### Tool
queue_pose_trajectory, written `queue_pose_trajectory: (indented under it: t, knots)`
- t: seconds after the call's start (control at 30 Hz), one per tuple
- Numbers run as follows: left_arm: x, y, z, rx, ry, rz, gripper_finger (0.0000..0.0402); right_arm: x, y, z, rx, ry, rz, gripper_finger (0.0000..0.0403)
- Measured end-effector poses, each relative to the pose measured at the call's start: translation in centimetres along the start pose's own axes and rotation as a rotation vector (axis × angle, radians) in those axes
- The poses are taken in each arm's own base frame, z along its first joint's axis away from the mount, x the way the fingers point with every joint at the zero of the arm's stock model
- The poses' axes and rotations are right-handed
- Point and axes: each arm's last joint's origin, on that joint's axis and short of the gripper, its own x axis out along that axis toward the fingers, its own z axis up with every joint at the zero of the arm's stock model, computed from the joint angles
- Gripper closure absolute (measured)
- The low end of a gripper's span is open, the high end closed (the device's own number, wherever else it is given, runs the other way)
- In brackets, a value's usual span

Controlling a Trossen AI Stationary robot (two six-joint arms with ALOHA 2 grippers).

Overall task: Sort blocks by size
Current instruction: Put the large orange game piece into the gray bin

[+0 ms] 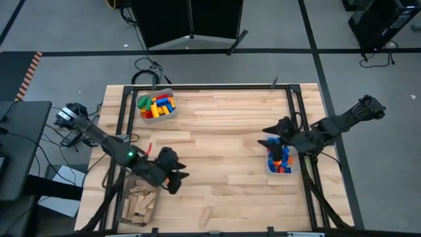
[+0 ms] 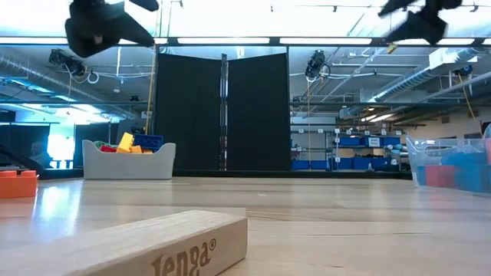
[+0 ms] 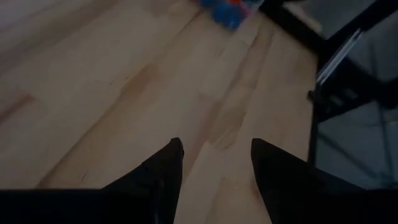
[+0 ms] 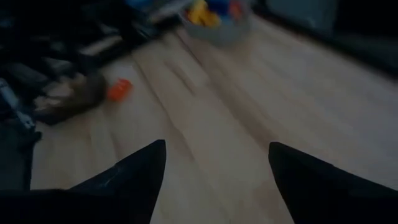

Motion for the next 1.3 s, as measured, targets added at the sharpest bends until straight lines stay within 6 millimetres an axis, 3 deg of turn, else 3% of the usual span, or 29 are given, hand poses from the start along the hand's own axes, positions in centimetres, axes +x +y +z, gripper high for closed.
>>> queue_pose_trajectory:
  t: [0.23, 0.37, 0.5, 0.57, 0.63, 0.83, 1.07, 1.3]
  knots:
    - [0.0, -1.3, 0.8, 0.178, 0.204, 0.218, 0.0204, 1.5, 2.0, 1.4, -0.168, -0.134, 0.056, 0.0105]
    - [-0.8, -1.8, 1.5, 0.499, 0.364, 0.280, 0.0204, 2.6, 2.4, 1.4, -0.188, -0.121, 0.039, 0.0104]
    - [-0.8, -1.8, 1.3, 0.872, 0.486, 0.197, 0.0204, 3.8, 2.8, 0.8, -0.211, -0.080, 0.020, 0.0109]
    - [-0.6, -1.5, 1.2, 0.957, 0.530, 0.164, 0.0204, 4.3, 3.1, 0.5, -0.222, -0.054, 0.023, 0.0112]
    - [0.1, -1.0, 1.2, 0.930, 0.575, 0.152, 0.0204, 4.9, 3.4, 0.1, -0.238, -0.026, 0.022, 0.0115]
    - [2.6, 0.0, 1.5, 0.629, 0.671, 0.146, 0.0204, 6.6, 4.0, -1.0, -0.280, 0.036, -0.005, 0.0117]
    - [5.3, 3.8, 3.2, 0.089, 0.843, 0.364, 0.0204, 8.1, 4.1, -1.3, -0.238, 0.051, -0.041, 0.0119]
    - [5.8, 6.6, 2.5, -0.049, 1.038, 0.430, 0.0204, 8.5, 3.9, -0.8, -0.225, 0.032, -0.048, 0.0123]
